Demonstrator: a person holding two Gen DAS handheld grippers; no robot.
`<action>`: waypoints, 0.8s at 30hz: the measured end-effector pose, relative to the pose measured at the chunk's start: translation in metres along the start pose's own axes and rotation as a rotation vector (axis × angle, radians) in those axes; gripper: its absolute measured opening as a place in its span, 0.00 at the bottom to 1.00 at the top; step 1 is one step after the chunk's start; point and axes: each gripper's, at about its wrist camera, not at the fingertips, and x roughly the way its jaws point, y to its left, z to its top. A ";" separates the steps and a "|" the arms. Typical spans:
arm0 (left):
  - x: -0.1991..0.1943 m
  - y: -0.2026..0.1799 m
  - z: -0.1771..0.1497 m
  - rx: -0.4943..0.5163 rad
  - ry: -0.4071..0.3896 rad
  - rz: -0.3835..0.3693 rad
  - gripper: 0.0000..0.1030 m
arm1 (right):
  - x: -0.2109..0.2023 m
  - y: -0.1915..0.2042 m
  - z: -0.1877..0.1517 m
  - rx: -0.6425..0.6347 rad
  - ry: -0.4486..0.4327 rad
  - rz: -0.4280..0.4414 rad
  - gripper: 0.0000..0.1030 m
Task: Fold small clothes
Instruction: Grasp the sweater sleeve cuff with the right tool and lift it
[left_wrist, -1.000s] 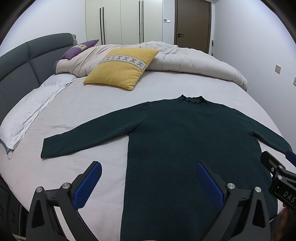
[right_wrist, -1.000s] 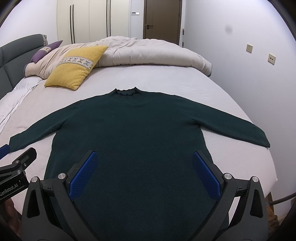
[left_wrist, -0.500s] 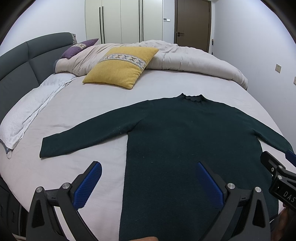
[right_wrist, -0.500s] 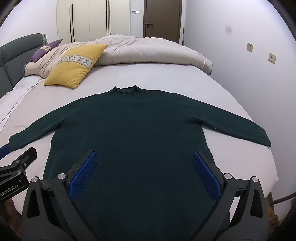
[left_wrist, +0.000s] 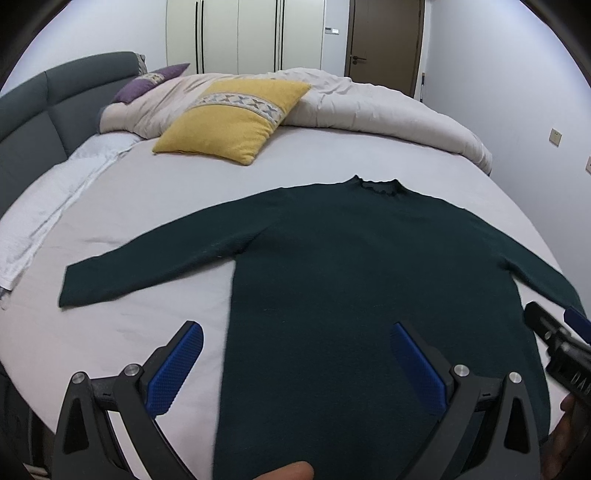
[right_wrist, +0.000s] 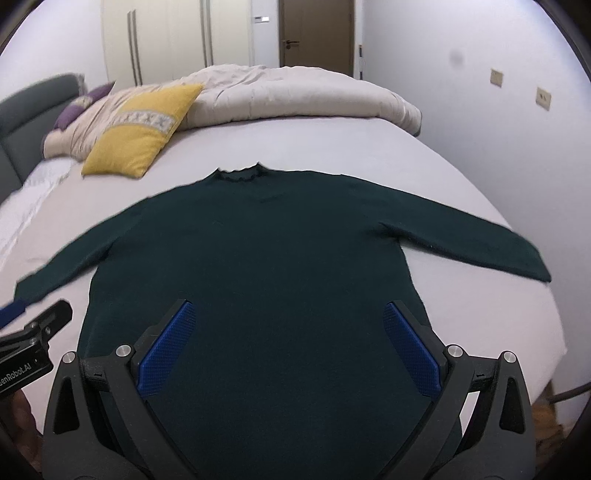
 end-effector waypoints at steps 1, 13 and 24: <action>0.003 -0.002 0.002 0.002 0.003 -0.002 1.00 | 0.004 -0.014 0.002 0.031 -0.002 0.013 1.00; 0.074 -0.035 0.027 -0.013 0.080 -0.137 1.00 | 0.079 -0.334 0.000 0.702 0.044 -0.099 0.96; 0.120 -0.072 0.052 0.028 0.146 -0.220 1.00 | 0.125 -0.454 -0.007 0.998 -0.048 -0.004 0.76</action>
